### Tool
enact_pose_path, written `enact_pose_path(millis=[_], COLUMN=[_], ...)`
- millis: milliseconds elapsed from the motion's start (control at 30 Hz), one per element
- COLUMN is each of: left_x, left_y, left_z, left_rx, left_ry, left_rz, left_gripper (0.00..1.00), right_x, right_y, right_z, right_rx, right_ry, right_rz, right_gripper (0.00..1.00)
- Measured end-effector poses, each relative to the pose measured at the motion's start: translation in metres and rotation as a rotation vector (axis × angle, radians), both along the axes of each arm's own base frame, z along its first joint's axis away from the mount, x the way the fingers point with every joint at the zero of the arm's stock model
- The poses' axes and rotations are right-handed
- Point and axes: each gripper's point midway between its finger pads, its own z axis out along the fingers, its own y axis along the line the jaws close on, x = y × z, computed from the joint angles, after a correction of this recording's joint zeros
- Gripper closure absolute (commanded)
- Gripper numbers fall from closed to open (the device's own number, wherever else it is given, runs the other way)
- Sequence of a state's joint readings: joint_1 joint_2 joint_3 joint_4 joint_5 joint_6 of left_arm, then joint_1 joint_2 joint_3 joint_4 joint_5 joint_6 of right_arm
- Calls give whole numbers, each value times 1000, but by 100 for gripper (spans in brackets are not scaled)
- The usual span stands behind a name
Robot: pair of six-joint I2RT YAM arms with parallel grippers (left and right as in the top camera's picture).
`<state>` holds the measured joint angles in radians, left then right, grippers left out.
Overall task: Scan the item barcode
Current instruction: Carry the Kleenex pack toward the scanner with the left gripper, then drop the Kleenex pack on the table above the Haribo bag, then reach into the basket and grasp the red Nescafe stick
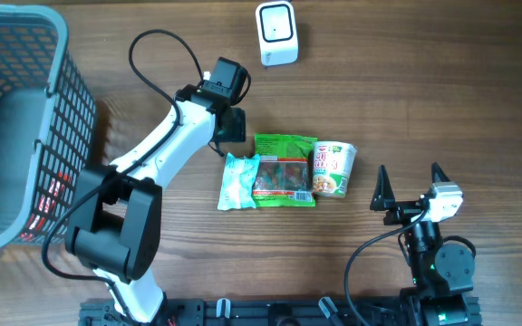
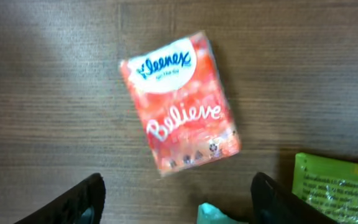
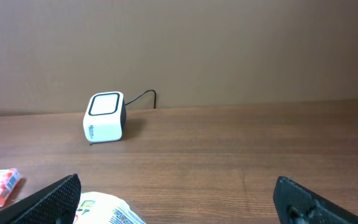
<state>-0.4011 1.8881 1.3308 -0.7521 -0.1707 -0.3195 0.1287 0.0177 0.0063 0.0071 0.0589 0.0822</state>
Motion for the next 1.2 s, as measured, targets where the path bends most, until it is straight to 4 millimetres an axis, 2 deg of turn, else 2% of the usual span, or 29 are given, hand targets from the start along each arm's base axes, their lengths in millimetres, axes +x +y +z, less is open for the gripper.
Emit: enact_pose_path(millis=[167, 233, 333, 400, 467, 500, 567, 633, 667, 733, 767, 867, 967, 1033, 1100, 1200], left_x=[-3, -8, 1, 23, 32, 34, 29, 5, -10, -42, -59, -91, -126, -131, -127, -126], left_y=[2, 6, 14, 31, 61, 82, 142, 211, 240, 296, 321, 362, 388, 393, 397, 397], left_z=[0, 8, 49, 115, 177, 209, 267, 303, 310, 308, 300, 273, 230, 207, 183, 158], left_rx=[8, 25, 27, -11, -54, -78, -115, -113, -106, -95, -93, -115, -149, -163, -175, -179], left_ry=[12, 49, 42, -52, -159, -225, -372, -478, -500, -495, -468, -387, -260, -217, -192, -145], left_rz=[2, 5, 42, 122, 222, 291, 462, 668, 765, 979, 1094, 1356, 1657, 1764, 1820, 1878], left_gripper=[23, 22, 19, 19, 19, 21, 23, 22, 21, 15, 14, 14, 17, 22, 38, 39], right_x=[0, 0, 0, 0, 0, 0, 0, 0, 0, 0, 0, 0, 0, 0, 0, 0], right_y=[0, 0, 0, 0, 0, 0, 0, 0, 0, 0, 0, 0, 0, 0, 0, 0], right_z=[0, 0, 0, 0, 0, 0, 0, 0, 0, 0, 0, 0, 0, 0, 0, 0], right_rx=[0, 0, 0, 0, 0, 0, 0, 0, 0, 0, 0, 0, 0, 0, 0, 0], right_ry=[0, 0, 0, 0, 0, 0, 0, 0, 0, 0, 0, 0, 0, 0, 0, 0], right_rz=[0, 0, 0, 0, 0, 0, 0, 0, 0, 0, 0, 0, 0, 0, 0, 0], right_gripper=[0, 0, 0, 0, 1, 0, 0, 0, 0, 0, 0, 0, 0, 0, 0, 0])
